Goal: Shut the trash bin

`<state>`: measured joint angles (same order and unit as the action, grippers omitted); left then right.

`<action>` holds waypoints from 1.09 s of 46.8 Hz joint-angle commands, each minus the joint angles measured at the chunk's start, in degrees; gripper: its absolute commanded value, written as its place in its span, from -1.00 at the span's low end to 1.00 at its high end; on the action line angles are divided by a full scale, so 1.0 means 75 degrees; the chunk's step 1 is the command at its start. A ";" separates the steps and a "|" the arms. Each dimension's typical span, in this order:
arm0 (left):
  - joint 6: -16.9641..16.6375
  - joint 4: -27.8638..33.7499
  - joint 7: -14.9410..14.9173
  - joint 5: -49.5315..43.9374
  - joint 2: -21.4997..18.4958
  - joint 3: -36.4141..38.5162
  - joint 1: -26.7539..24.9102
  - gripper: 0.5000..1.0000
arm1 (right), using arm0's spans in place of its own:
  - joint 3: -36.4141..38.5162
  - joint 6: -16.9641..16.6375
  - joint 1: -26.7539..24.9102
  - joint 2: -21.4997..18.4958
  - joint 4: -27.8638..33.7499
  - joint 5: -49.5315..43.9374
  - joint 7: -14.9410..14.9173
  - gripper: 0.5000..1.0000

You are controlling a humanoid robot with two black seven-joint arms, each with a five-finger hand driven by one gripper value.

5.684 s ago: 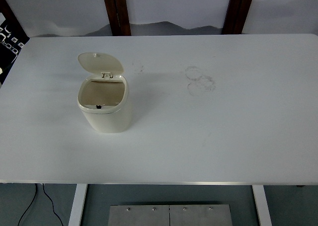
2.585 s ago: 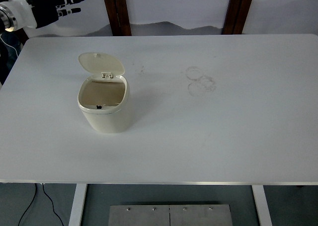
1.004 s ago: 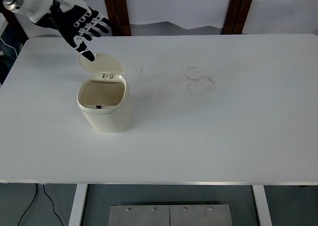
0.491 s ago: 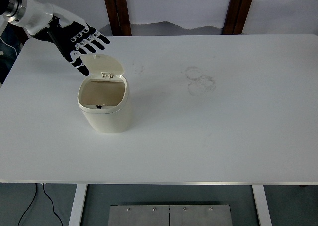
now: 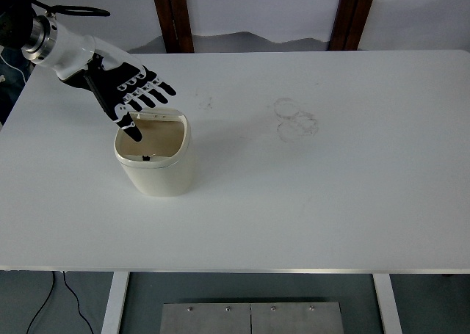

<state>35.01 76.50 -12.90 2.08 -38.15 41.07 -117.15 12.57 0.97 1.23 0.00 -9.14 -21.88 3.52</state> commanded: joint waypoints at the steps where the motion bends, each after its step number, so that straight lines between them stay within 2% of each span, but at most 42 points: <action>1: -0.0001 0.0101 0.0009 -0.0008 -0.0011 -0.0004 0.0058 1.00 | 0.0000 0.0000 0.0000 0.0000 0.0000 0.0000 0.0000 0.98; 22: -0.0004 0.0148 -0.0003 -0.0008 -0.0082 0.0008 0.0339 1.00 | 0.0000 0.0000 0.0000 0.0000 0.0000 0.0000 0.0000 0.98; 51: -0.0250 0.0136 0.0009 -0.0008 -0.0129 -0.0004 0.0843 1.00 | 0.0000 0.0000 0.0000 0.0000 0.0000 0.0000 0.0000 0.98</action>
<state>33.22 77.51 -12.83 2.02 -39.11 41.03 -110.95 12.57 1.00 1.23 0.00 -9.12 -21.88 3.51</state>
